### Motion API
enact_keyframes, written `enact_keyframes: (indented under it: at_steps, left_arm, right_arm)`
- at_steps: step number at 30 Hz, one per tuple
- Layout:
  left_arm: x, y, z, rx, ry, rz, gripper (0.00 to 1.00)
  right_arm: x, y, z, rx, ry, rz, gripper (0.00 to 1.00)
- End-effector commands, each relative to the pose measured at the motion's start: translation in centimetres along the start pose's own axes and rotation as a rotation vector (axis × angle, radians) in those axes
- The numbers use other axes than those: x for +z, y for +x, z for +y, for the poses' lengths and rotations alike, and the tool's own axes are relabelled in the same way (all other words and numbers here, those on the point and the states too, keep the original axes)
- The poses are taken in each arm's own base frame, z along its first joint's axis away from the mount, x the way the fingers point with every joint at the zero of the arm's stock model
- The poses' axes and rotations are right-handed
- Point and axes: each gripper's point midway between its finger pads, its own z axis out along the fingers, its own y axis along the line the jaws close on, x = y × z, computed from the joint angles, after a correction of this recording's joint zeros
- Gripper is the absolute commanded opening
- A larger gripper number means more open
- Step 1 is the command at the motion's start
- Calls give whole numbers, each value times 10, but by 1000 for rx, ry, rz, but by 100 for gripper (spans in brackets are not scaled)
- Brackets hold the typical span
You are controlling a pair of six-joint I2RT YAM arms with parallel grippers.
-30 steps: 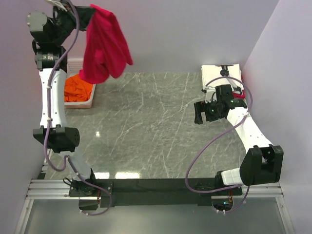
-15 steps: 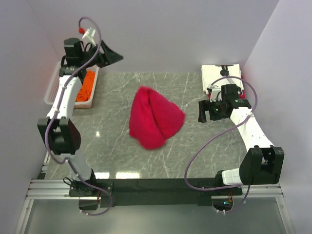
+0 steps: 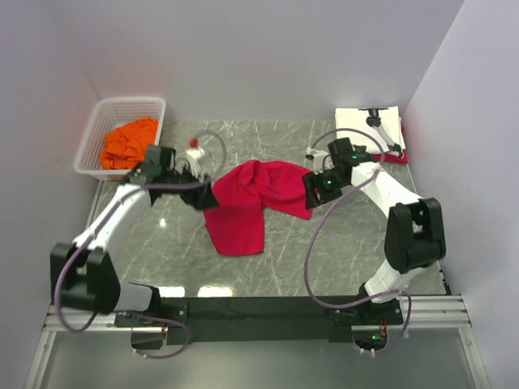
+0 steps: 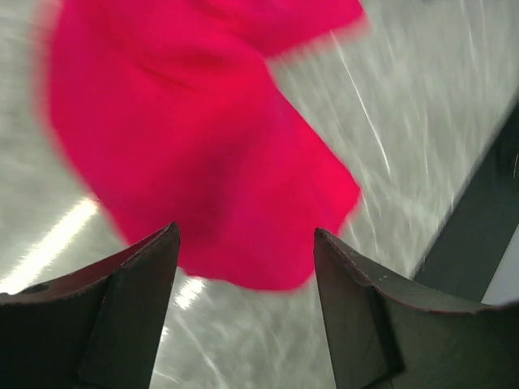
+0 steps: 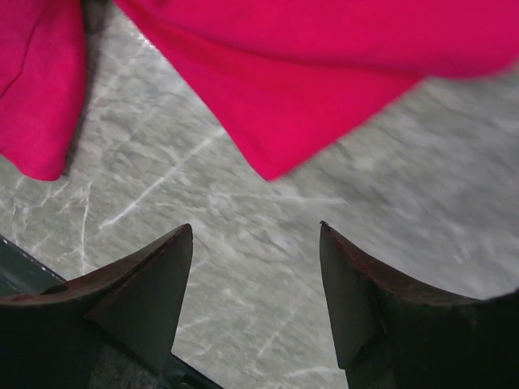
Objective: Fold and stack the t-shirts
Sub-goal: Move the tshirt to the center of the board
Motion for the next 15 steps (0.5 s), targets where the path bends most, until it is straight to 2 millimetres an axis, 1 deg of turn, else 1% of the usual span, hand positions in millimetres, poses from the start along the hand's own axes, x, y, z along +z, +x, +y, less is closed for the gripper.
enact_keyframes:
  at_steps: [1, 2, 3, 5, 6, 8, 11, 12, 13, 14, 15]
  left_arm:
    - [-2, 48, -21, 272, 12, 79, 73]
    - [-2, 54, -23, 287, 11, 85, 73]
    - [-2, 64, -26, 298, 17, 96, 73]
    - [-2, 70, -29, 309, 29, 100, 73]
    - [-3, 76, -30, 315, 32, 104, 73]
    - [-3, 78, -31, 322, 39, 103, 73]
    - [-2, 85, -40, 356, 71, 112, 73]
    - [-1, 86, -41, 384, 61, 119, 74]
    - [4, 87, -47, 415, 73, 123, 74]
    - [6, 87, -50, 433, 74, 125, 74]
    - [12, 88, -55, 476, 68, 123, 74]
  right_arm:
    - [12, -18, 16, -92, -24, 2, 68]
    - [18, -16, 17, -101, -19, 17, 68]
    - [29, -13, 21, -123, -17, 46, 68]
    - [39, -11, 22, -142, -3, 68, 68]
    - [50, -9, 26, -161, 1, 90, 68]
    - [59, -9, 26, -181, 25, 110, 68]
    - [84, 1, 16, -208, 100, 180, 68]
    - [87, 2, 14, -216, 120, 193, 68]
    - [91, 4, 12, -225, 138, 206, 66]
    - [92, 7, 4, -226, 177, 221, 64]
    - [96, 11, 2, -225, 187, 240, 53]
